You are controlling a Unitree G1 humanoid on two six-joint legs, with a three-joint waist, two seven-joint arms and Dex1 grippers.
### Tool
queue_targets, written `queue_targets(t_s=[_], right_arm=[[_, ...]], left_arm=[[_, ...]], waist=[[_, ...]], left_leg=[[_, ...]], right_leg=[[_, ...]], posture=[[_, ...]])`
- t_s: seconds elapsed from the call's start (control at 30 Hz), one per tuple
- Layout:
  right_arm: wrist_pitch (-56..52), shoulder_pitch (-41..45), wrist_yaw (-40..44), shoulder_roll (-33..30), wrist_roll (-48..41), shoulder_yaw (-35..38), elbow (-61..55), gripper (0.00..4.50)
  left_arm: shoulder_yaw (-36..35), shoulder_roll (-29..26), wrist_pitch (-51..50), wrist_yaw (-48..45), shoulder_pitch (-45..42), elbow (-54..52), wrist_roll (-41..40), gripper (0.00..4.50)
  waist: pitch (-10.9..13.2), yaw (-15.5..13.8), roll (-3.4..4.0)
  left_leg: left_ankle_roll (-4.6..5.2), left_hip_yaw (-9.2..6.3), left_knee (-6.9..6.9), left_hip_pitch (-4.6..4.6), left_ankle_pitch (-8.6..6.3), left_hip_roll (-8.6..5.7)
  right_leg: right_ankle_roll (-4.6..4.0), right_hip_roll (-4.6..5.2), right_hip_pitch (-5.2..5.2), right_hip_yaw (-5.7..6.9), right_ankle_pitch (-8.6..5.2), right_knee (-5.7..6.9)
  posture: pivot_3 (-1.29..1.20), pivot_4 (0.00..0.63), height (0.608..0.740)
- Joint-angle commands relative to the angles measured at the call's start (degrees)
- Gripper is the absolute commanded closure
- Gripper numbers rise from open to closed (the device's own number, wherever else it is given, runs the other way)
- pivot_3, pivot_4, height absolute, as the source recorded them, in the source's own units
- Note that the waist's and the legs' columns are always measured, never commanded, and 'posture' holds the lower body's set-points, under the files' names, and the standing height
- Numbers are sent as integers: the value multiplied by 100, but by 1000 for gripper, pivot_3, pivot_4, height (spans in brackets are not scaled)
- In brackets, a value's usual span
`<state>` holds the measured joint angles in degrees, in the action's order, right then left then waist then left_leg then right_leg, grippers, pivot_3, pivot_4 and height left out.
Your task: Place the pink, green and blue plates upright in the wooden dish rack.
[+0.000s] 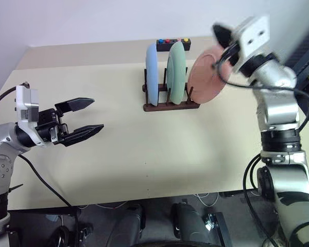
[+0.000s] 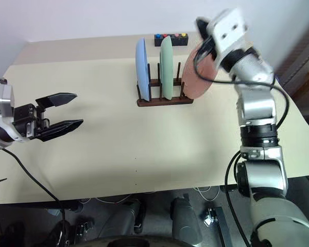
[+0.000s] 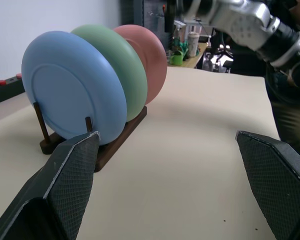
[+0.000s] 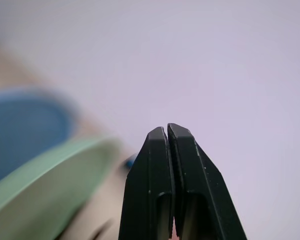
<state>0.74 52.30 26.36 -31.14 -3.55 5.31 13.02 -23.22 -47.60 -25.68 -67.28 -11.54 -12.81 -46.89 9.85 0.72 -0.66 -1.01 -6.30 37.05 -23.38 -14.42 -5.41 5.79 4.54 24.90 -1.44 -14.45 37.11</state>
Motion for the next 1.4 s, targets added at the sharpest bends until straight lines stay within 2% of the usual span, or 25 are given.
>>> queue_targets(t_s=[0.03, 0.17, 0.3, 0.6, 0.97, 1.4], right_arm=[[328, 195, -762, -367, 328, 486, 460, 4453], [110, 141, -1423, -795, 793, 603, 1007, 4453], [-387, -119, -1455, -989, 964, 458, 1399, 4453], [-1094, -691, -751, -528, 574, 206, 1040, 4453], [-1410, -396, -17, -61, -444, 368, 180, 4453], [-1176, -177, -130, -123, -648, 580, 296, 4453]], left_arm=[[-59, -7, 49, 3, -74, -90, -64, 0], [-16, 19, 60, -22, -102, -57, -59, 0], [41, 57, 74, -44, -155, -24, -33, 0], [86, 21, 62, -75, -256, 43, -29, 0], [19, 16, 61, -40, -215, 89, -31, 0], [36, 36, 81, -6, -230, 100, -19, 0]], waist=[[-1, -19, -2], [1, -2, 1], [1, 28, 1], [4, 40, 6], [4, 21, 7], [3, 15, 6]], left_leg=[[0, 0, 2, 0, 0, -1], [0, 1, 1, 0, 0, -3], [0, 3, -4, 0, 0, -1], [0, 7, -3, 1, 0, 1], [0, 5, 0, 1, 0, 1], [1, 4, 0, 1, 0, 1]], right_leg=[[0, 0, -2, 0, 0, 0], [0, 2, -1, -1, 0, 0], [-1, 1, 1, -3, -1, 1], [0, -1, 1, -5, 0, 2], [0, -1, -1, -3, 0, 1], [0, -1, -1, -2, 0, 2]], posture=[[0, 150, 740], [0, 150, 740], [0, 150, 740], [0, 150, 740], [0, 150, 740], [0, 150, 740]])
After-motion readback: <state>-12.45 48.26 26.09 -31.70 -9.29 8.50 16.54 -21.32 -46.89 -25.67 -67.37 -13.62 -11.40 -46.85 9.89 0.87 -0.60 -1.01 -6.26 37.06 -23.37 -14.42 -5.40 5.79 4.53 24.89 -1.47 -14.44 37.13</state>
